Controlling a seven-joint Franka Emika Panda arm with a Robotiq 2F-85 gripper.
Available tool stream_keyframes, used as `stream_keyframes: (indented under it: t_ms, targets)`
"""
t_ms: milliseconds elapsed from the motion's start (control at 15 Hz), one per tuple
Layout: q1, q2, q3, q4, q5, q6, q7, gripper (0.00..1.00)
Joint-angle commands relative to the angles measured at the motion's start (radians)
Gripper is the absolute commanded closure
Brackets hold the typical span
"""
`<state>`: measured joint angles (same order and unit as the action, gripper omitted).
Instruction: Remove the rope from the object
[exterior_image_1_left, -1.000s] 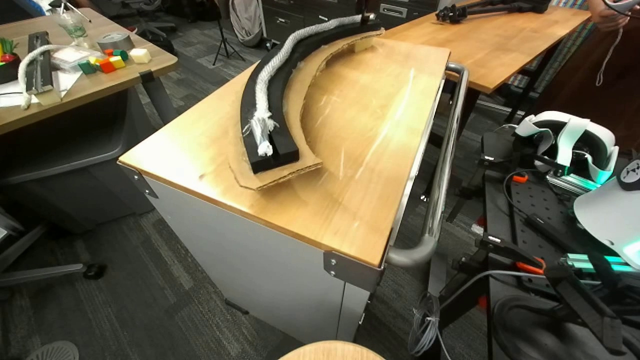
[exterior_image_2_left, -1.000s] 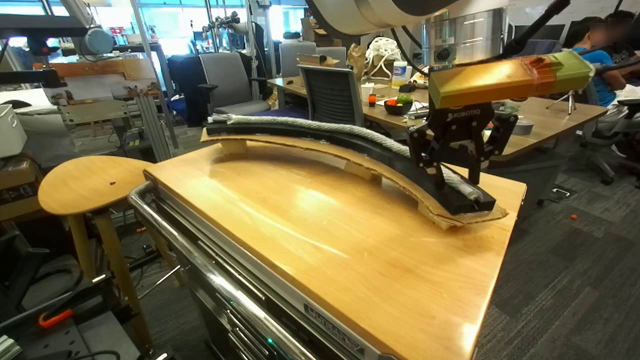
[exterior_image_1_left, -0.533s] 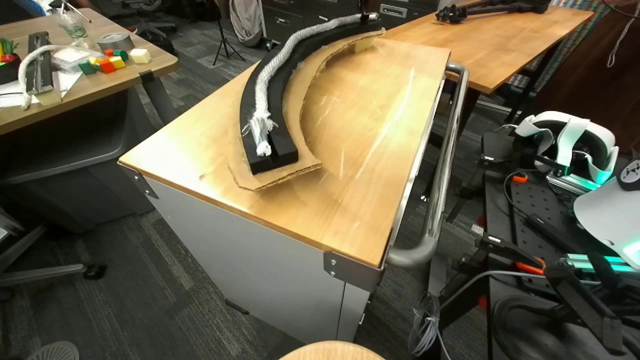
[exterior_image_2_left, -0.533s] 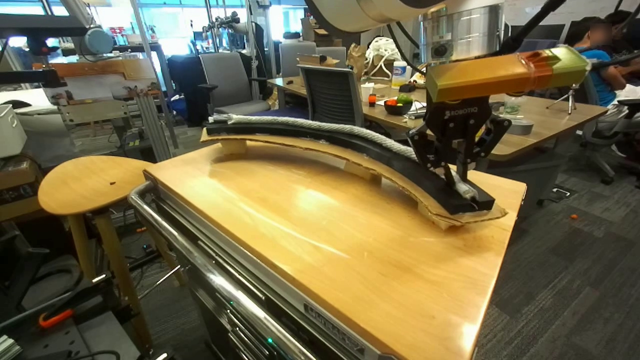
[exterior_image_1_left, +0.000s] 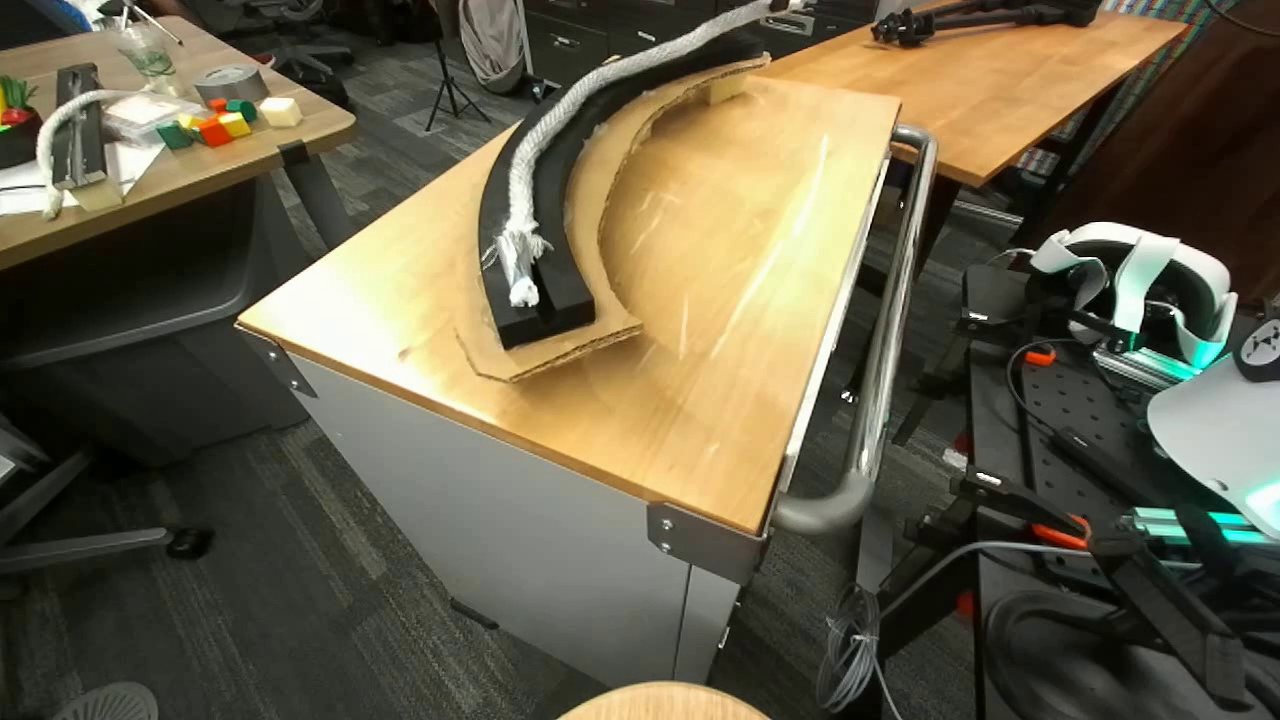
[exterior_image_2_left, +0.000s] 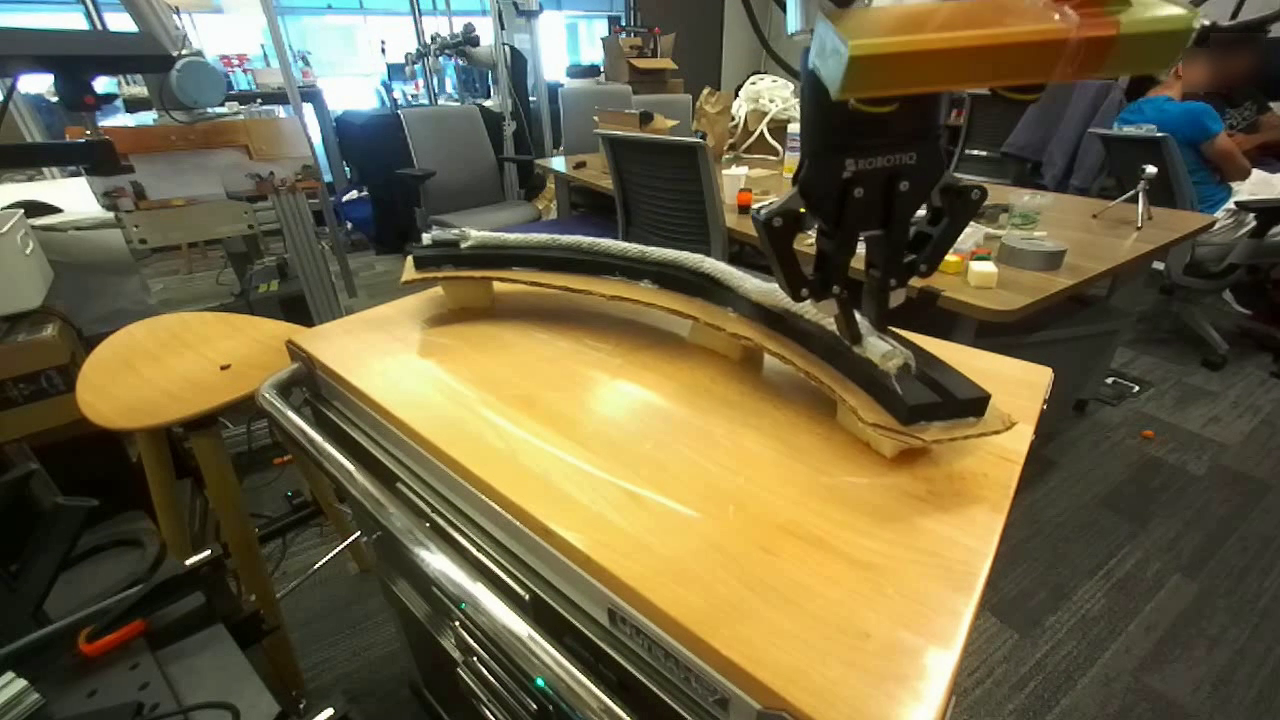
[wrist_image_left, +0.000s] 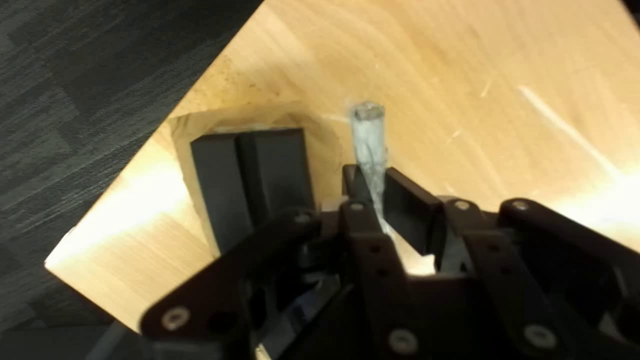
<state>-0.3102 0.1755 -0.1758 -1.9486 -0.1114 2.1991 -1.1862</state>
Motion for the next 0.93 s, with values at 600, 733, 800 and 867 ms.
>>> stream_keyframes:
  t_ms: [600,733,800,867]
  targets:
    - [-0.008,-0.039,-0.097,-0.111,-0.085,0.026,-0.034,0.54]
    - [-0.011,-0.041,-0.085,-0.112,-0.028,0.015,-0.053,0.38]
    - [-0.011,-0.053,-0.080,-0.113,0.005,-0.003,-0.063,0.30]
    - [-0.013,-0.065,-0.074,-0.116,0.047,-0.015,-0.077,0.23]
